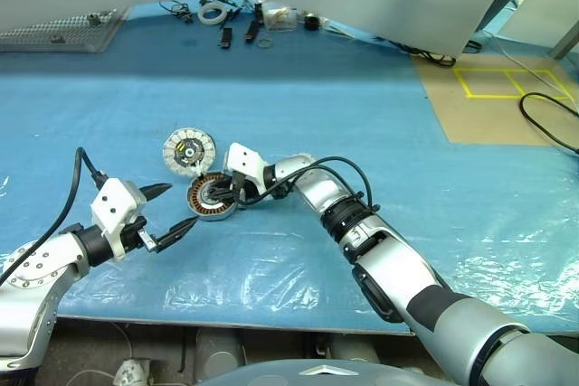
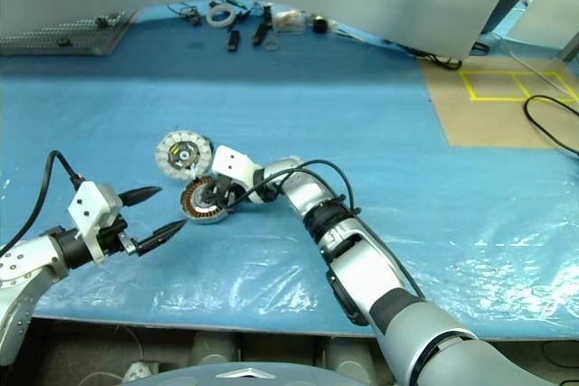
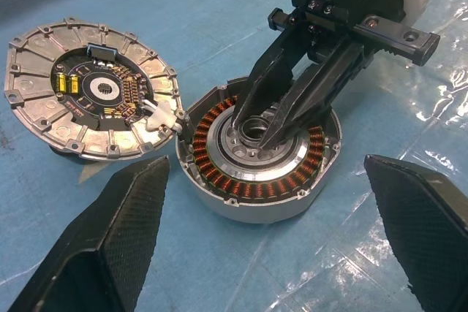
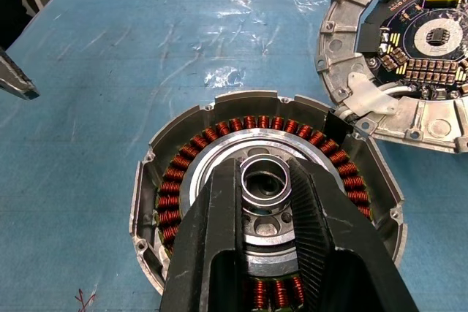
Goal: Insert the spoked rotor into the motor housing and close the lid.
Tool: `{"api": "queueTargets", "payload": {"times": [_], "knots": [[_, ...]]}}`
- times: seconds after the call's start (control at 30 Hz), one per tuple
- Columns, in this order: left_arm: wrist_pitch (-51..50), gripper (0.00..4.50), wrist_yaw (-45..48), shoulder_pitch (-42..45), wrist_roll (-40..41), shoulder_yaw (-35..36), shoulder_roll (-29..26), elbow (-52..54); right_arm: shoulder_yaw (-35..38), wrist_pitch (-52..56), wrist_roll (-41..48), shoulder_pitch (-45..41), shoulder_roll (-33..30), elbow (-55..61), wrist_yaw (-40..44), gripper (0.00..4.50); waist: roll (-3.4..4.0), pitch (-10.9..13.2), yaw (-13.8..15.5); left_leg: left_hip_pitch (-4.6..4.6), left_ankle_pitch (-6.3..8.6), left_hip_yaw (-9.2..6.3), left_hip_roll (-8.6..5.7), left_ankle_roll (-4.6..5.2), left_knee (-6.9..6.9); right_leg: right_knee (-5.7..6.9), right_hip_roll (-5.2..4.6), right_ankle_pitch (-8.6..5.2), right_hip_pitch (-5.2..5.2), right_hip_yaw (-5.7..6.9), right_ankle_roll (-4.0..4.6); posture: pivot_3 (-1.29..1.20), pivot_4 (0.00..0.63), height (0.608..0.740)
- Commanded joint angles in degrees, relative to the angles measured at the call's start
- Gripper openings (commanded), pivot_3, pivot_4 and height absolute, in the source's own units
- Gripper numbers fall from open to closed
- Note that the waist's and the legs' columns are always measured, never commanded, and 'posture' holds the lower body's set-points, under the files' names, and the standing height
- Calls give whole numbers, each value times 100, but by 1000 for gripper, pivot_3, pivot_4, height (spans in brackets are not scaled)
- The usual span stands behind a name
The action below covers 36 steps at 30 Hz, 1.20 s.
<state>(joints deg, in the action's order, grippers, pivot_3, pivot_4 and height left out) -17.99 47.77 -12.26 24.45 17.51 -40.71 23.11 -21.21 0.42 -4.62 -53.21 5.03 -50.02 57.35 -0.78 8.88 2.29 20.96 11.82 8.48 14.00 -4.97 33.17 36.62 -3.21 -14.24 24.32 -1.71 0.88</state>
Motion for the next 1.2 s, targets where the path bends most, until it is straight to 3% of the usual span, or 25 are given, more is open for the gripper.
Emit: {"api": "queueTargets", "payload": {"times": [0.03, 0.2, 0.4, 1.0, 1.1, 1.2], "knots": [[106, 4500, -4, -9, 10, 52, 2, 104, -34, -46, -34, -8, 56, 151, 15, 580, 0, 0, 0, 0, 0, 0, 0, 0, 0, 0, 0, 0, 0, 0, 0, 0, 150, 740], [107, 4500, -2, 0, 10, 51, 3, 102, -33, -128, -77, 7, 48, 66, -37, 580, 0, 0, -1, 0, 0, 0, 0, 0, 0, 0, 0, 0, 0, 0, 0, 0, 150, 740], [101, 4500, 0, 17, 16, 38, 10, 96, 37, 117, 30, 28, 52, 169, 133, 2450, 0, 0, 0, 0, 0, 0, 0, 0, 0, 0, 0, 0, 0, 0, 0, 0, 150, 740], [110, 4500, 17, 196, 9, -87, 47, -15, 371, 1322, 828, -10, -328, 2086, 627, 2450, 0, 0, 2, -1, 0, 0, 0, 0, -1, -1, 1, 9, 0, 0, -15, 0, 150, 740], [100, 4500, 34, 151, 23, -97, 50, 7, 228, 1286, 768, 151, -334, 2135, 609, 1848, -1, 0, 3, 1, 0, 0, 0, 0, -2, -3, 1, 11, 1, 0, -18, 0, 150, 740], [93, 4500, 46, 97, 30, -93, 50, 33, 42, 1260, 699, 338, -323, 2198, 641, 820, -1, 0, 3, 1, 0, 0, 0, -1, -4, -4, 1, 12, 1, 0, -21, 0, 150, 740]]}}
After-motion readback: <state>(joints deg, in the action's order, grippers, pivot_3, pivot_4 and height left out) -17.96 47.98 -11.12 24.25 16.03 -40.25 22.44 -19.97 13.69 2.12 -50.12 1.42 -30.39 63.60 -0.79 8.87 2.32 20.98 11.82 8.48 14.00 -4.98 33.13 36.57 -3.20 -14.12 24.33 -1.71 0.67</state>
